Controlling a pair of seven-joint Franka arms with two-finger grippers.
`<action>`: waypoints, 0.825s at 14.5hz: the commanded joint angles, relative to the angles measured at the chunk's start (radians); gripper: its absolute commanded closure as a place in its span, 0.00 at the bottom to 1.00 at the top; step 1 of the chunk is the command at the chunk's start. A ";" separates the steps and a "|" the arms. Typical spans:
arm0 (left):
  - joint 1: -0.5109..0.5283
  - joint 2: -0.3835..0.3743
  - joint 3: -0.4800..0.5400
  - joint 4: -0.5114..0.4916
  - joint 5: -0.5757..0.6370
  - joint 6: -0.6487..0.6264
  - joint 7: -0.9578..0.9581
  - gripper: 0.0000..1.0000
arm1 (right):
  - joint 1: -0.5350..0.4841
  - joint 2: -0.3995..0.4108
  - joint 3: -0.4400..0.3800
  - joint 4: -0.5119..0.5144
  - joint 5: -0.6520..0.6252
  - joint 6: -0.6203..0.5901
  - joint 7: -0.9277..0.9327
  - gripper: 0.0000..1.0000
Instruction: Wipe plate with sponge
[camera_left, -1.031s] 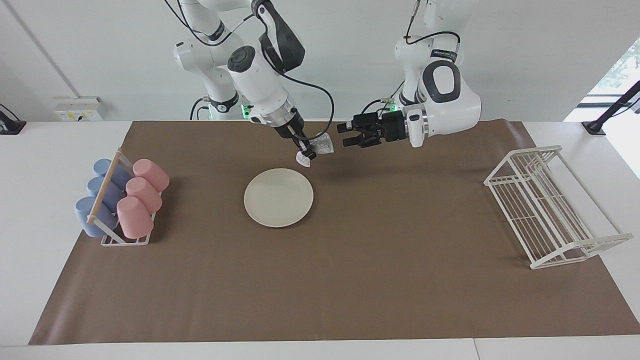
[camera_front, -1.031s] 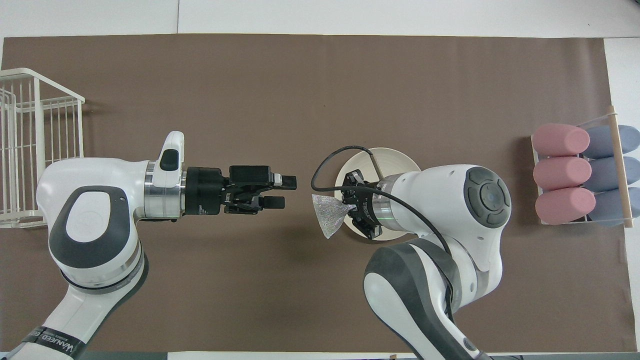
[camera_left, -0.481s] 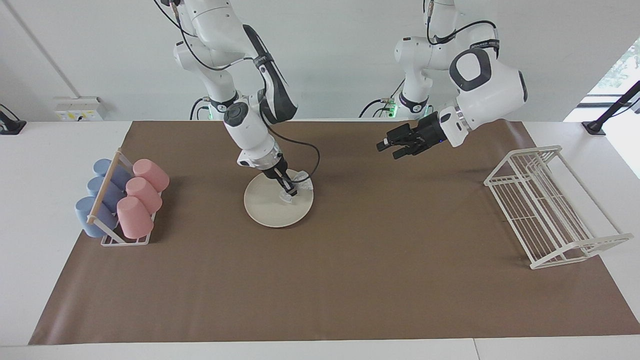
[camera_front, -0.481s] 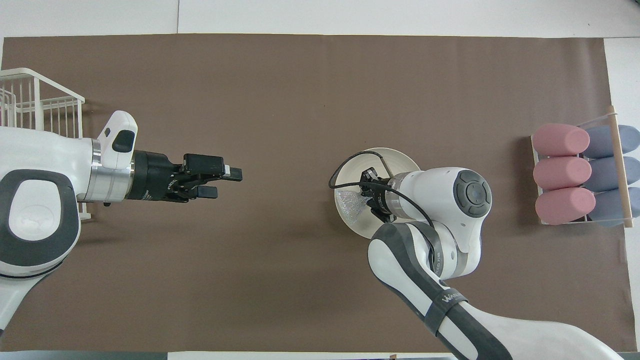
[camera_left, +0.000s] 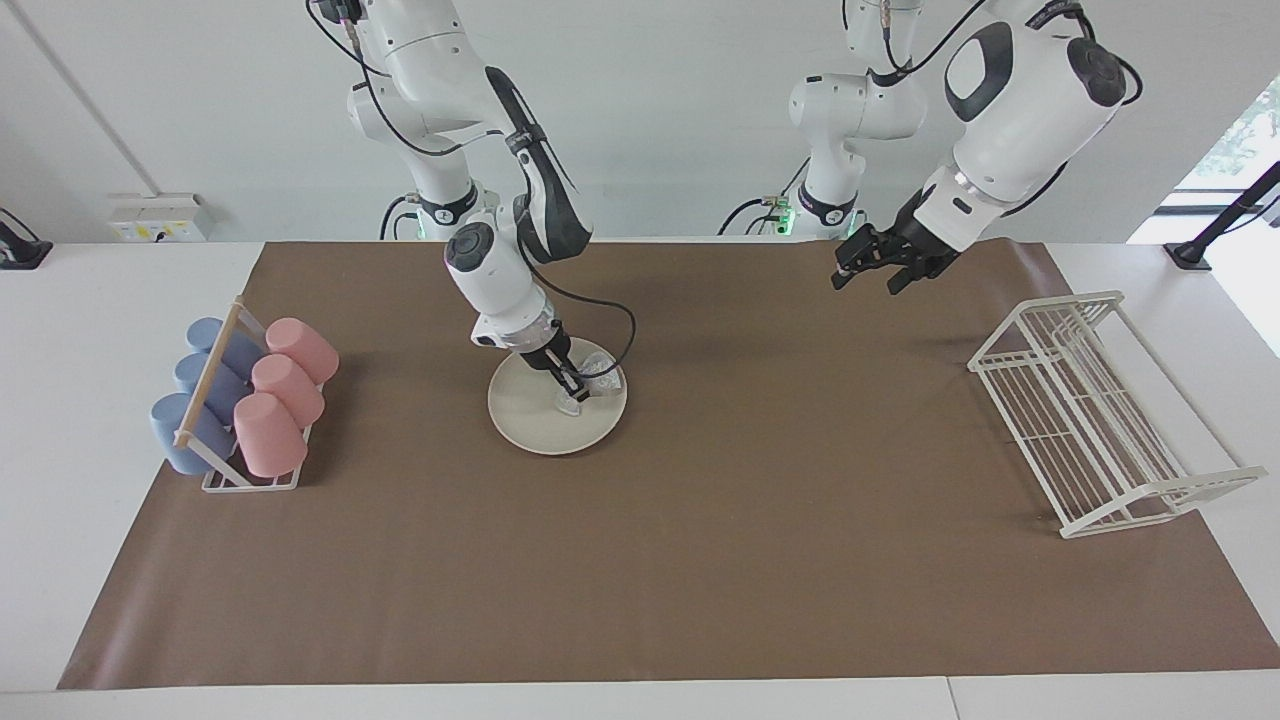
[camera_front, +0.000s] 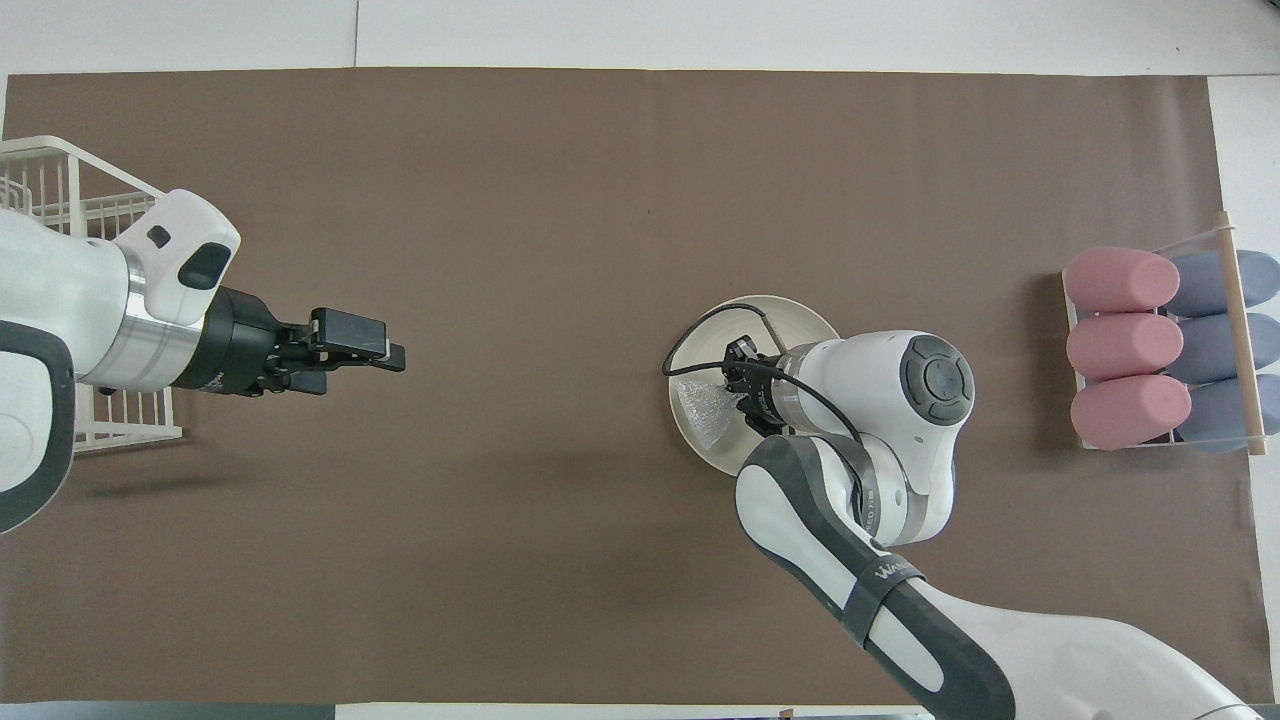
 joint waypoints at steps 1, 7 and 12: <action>0.003 0.018 -0.006 0.104 0.145 -0.096 -0.013 0.00 | -0.062 0.021 0.007 -0.022 0.015 0.013 -0.107 1.00; 0.001 0.129 -0.002 0.337 0.254 -0.310 -0.010 0.00 | -0.068 0.020 0.001 -0.028 0.013 0.013 -0.193 1.00; 0.035 0.133 -0.006 0.293 0.207 -0.213 -0.003 0.00 | -0.129 0.021 -0.002 -0.032 -0.002 0.014 -0.293 1.00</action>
